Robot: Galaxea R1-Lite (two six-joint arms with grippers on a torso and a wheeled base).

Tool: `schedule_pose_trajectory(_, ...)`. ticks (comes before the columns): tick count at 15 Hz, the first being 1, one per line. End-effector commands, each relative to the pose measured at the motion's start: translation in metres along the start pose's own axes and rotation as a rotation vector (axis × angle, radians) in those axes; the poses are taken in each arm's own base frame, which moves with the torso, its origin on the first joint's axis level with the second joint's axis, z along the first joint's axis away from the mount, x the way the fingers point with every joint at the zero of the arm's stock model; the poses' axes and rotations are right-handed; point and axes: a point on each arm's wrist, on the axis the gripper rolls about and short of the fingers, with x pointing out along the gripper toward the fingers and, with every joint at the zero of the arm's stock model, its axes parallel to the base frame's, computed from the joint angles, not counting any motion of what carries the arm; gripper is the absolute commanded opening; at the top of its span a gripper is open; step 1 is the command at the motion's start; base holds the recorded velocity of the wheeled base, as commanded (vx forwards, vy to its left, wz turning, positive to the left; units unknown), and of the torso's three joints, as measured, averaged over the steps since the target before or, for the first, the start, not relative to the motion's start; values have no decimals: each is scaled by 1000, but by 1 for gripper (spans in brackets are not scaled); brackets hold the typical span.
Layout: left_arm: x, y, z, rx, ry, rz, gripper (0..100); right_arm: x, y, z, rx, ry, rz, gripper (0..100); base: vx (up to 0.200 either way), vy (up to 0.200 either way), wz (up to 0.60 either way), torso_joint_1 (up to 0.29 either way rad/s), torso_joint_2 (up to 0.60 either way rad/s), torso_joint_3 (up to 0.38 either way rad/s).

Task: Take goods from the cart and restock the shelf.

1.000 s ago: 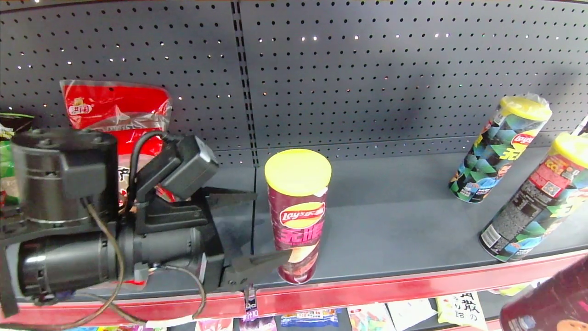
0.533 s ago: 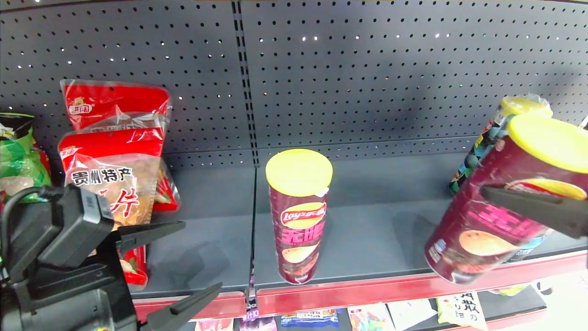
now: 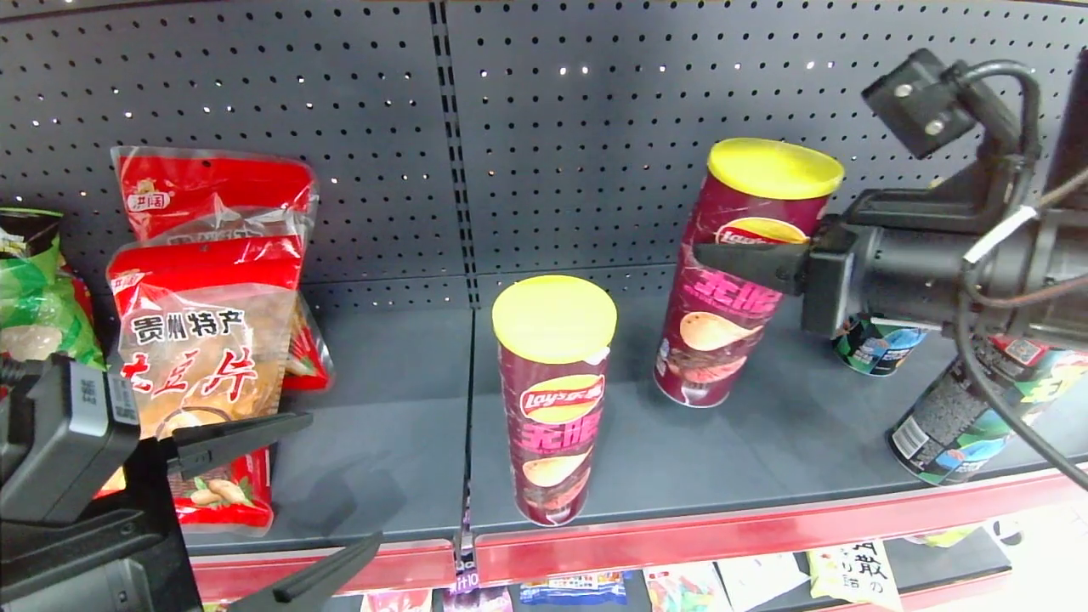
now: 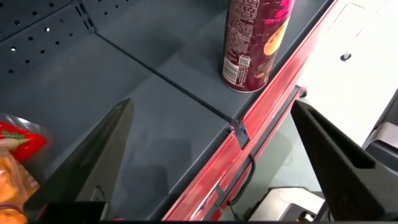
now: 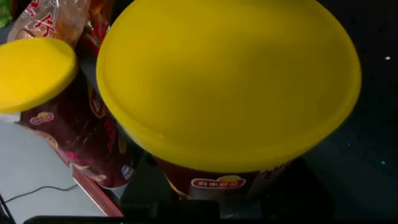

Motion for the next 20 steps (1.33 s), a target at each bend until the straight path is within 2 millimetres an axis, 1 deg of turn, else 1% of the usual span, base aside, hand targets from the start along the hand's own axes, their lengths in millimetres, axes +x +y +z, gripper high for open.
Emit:
schedule_pose_trajectory(1,1,0,0,-1,2,-2,100,33,1,-5,3,29,26,0,0,0,0,0,0,0)
schedule_pose_trajectory(2,1,0,0,-1,2,-2,100,48,-1,-6,1,18,29,0,0,0,0,0,0,0)
schedule_pose_trajectory(5,1,1,1,-1,-1,4,100,76,2,-1,-4,2,52,0,0,0,0,0,0,0)
schedule_pose_trajectory(7,1,1,3,1,-9,3,100,91,1,-3,12,5,62,0,0,0,0,0,0,0)
schedule_pose_trajectory(10,1,2,9,4,-24,13,100,107,4,-4,28,8,85,0,0,0,0,0,0,0)
schedule_pose_trajectory(13,1,2,9,3,-20,13,100,117,14,-7,59,19,116,0,0,0,0,0,0,0)
schedule_pose_trajectory(15,1,2,9,3,-19,17,100,122,15,-12,62,31,119,0,0,0,0,0,0,0)
schedule_pose_trajectory(20,1,2,9,2,-15,21,100,133,14,-15,62,35,120,0,0,0,0,0,0,0)
